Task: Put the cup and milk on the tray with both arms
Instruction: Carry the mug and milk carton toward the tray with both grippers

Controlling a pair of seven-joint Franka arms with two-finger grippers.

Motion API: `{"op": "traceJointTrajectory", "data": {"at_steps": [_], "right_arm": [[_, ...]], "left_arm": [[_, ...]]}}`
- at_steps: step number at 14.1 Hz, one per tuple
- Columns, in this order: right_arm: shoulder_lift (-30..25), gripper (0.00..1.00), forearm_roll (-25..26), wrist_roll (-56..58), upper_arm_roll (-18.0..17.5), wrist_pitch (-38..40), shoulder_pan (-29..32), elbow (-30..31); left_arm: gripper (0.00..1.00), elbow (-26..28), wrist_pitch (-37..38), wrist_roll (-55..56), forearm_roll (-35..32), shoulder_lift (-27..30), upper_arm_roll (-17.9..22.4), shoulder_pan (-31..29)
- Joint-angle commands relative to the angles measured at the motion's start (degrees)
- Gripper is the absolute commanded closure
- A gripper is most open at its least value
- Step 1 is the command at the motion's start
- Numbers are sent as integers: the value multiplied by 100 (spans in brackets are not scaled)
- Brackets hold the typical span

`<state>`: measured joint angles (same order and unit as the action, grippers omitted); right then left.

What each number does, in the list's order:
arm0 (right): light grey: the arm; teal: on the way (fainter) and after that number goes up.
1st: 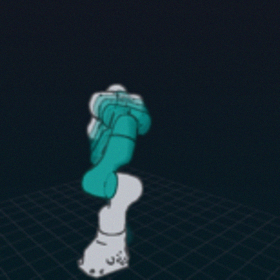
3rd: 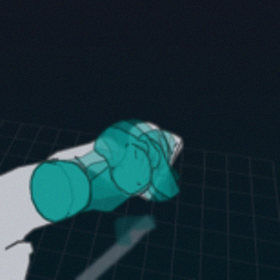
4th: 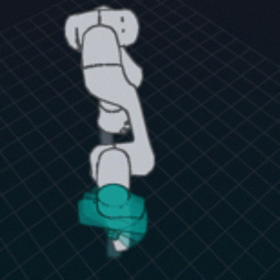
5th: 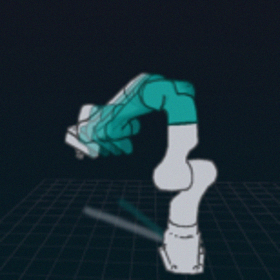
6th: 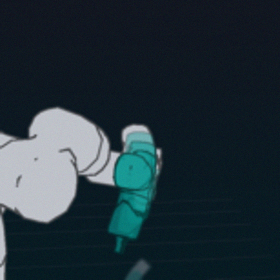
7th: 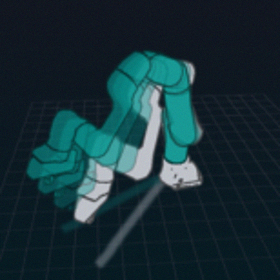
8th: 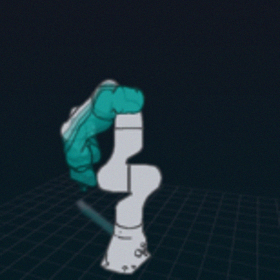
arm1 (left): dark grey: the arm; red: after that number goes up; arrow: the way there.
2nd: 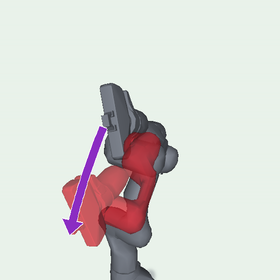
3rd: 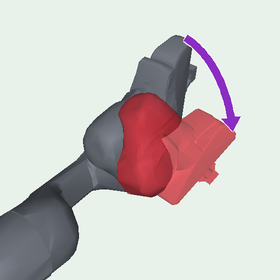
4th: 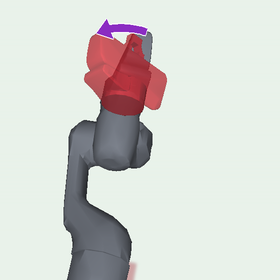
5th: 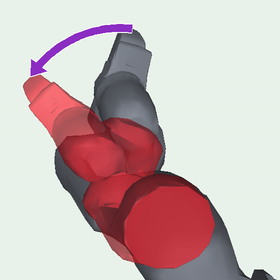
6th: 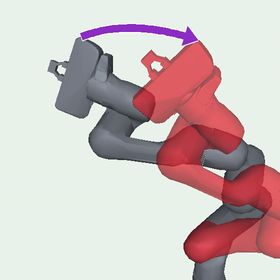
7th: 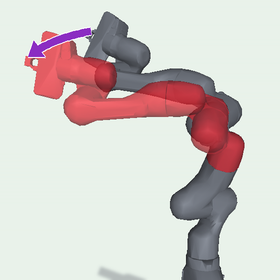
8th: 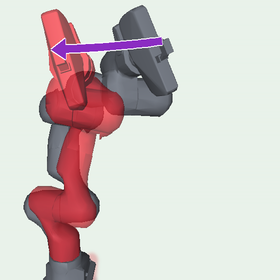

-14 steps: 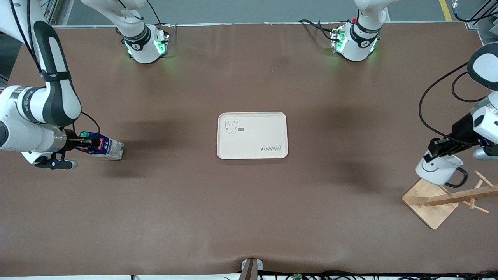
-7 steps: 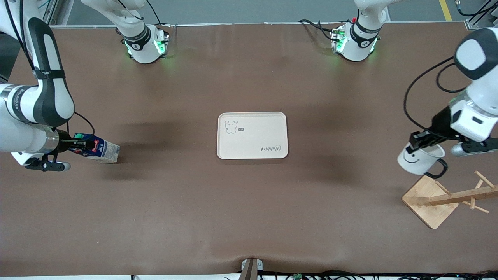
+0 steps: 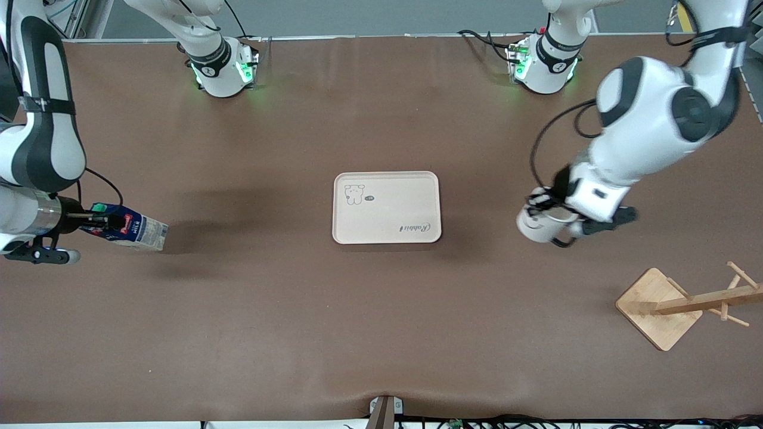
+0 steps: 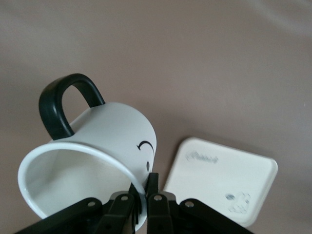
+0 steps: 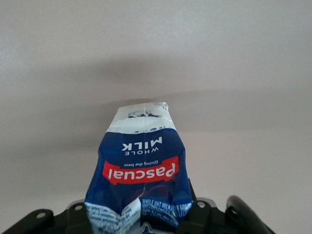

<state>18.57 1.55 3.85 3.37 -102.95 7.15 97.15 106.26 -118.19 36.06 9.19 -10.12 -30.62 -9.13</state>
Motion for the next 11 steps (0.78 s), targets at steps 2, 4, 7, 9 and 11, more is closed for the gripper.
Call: {"op": "traceJointTrajectory", "data": {"at_steps": [2, 4, 7, 9, 11], "right_arm": [[-3, 100, 73, 63, -91, 466, 85, -494], [6, 100, 73, 46, -91, 915, -2, -802], [-3, 100, 30, 20, -109, 1013, -152, -838], [-11, 100, -15, -15, -135, 1275, -405, -926], [-11, 100, -15, -574, -135, 1689, -757, -970]], "left_arm": [[100, -517, 139, 1618, -137, -823, 3, 954], [100, -938, 139, 2673, -146, -1437, 3, 1394], [100, -1457, 139, 3669, -215, -2317, 91, 2053], [100, -1782, 139, 4109, -487, -2739, 196, 2353], [100, -1880, 139, 4242, -707, -3012, 205, 2433]]}}
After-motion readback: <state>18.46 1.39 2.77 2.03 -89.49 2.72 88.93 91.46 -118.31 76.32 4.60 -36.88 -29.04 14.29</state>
